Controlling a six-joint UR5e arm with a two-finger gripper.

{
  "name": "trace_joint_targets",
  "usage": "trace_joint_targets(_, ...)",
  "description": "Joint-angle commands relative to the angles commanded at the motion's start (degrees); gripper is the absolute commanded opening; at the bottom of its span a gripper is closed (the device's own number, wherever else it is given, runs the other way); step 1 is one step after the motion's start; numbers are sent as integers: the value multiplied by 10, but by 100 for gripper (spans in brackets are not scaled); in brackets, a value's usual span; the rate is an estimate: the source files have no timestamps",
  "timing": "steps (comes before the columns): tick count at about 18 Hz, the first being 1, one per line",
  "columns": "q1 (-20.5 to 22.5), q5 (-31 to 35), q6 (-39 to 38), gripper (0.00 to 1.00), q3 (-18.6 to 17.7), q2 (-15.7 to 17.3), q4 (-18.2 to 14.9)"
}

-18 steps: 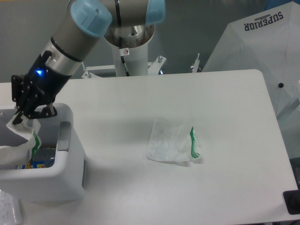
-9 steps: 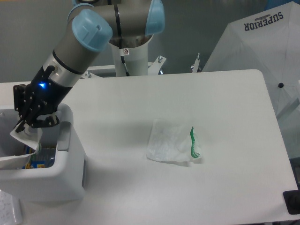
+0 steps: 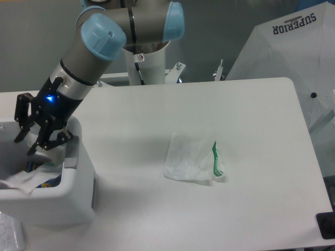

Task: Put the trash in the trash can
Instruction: 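Move the gripper back over the green-zip plastic bag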

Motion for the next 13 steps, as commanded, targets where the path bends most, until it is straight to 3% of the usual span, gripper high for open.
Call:
trace_joint_targets(4, 10, 1, -4, 81, -1, 15, -1)
trace_joint_targets(9, 137, -1, -35, 88, -13, 27, -2)
trace_joint_targets(13, 230, 5, -117, 97, -13, 24, -3)
